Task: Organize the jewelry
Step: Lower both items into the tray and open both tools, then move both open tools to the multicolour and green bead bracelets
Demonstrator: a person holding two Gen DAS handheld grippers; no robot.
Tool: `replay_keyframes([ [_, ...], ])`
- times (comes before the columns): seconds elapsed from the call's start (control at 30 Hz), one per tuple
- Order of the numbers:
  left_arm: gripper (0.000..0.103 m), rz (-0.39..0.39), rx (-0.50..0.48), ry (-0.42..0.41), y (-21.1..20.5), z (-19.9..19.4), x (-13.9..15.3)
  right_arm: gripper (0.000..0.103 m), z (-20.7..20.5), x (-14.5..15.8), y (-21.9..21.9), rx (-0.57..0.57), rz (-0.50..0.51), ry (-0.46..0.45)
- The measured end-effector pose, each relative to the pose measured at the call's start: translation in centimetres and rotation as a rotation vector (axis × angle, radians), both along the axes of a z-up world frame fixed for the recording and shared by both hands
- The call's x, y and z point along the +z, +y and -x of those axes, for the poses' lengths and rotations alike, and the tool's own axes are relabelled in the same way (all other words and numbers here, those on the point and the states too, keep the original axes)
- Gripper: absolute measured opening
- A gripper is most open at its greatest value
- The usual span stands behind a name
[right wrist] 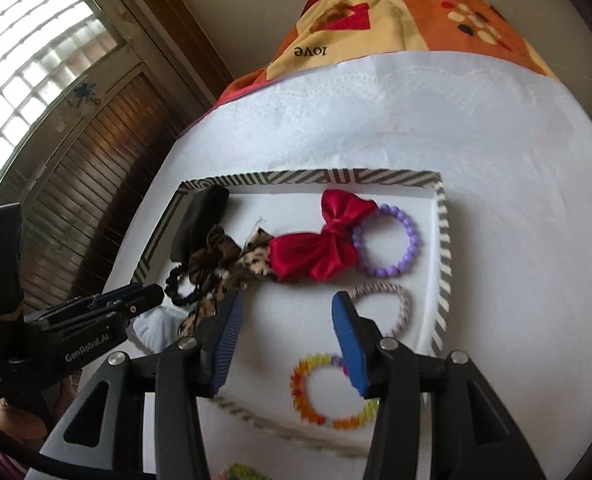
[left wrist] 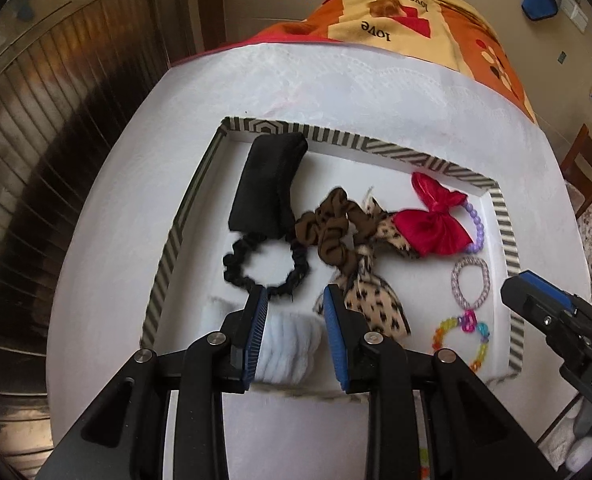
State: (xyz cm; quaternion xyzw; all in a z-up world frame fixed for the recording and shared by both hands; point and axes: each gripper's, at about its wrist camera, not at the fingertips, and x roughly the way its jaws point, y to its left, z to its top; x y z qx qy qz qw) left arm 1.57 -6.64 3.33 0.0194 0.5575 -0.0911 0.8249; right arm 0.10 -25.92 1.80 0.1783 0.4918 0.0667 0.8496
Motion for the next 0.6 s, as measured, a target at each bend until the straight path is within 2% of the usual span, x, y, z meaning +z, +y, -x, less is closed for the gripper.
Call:
replay_keyframes([
  [0.37,0.019,-0.014,-0.047,-0.029,-0.3,6.1,1.3,0.049,7.7,0.7,0.0,-0.018,0.047,0.006],
  [0.6,0.019,-0.008,-0.088,-0.025,-0.7,10.4,2.0,0.054,12.5,1.5,0.3,-0.013,0.103,0.021],
])
